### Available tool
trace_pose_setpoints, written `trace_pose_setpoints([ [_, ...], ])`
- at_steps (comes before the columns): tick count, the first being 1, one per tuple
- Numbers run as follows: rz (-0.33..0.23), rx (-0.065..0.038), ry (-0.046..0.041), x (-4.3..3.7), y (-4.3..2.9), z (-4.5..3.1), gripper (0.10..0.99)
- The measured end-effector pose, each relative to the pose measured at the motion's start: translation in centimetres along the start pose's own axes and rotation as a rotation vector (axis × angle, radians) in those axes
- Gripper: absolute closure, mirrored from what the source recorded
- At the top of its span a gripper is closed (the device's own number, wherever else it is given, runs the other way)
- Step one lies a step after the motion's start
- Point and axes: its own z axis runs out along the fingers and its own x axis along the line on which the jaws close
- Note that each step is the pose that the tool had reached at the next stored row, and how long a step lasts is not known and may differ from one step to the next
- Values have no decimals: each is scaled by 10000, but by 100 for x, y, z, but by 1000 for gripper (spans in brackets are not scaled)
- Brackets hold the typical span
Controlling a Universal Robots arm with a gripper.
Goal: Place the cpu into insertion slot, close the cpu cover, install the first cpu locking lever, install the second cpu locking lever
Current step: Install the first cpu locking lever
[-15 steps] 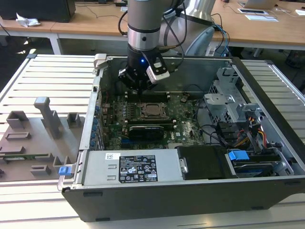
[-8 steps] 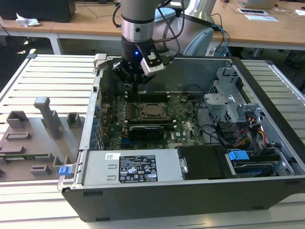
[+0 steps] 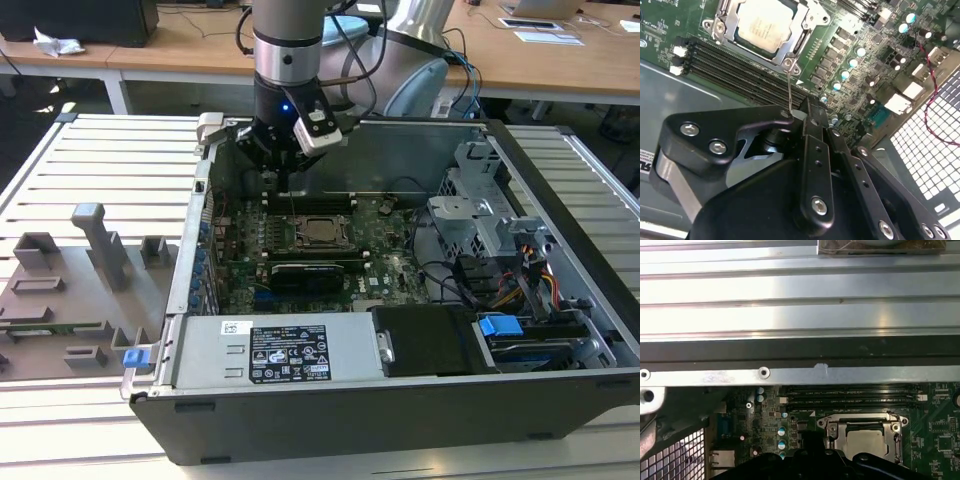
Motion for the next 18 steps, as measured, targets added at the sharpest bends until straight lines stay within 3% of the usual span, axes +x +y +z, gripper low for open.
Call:
trace_pose_setpoints([
  [13, 1, 1, 49, -154, 9, -2, 980],
  [18, 1, 4, 100, -309, 12, -6, 980],
])
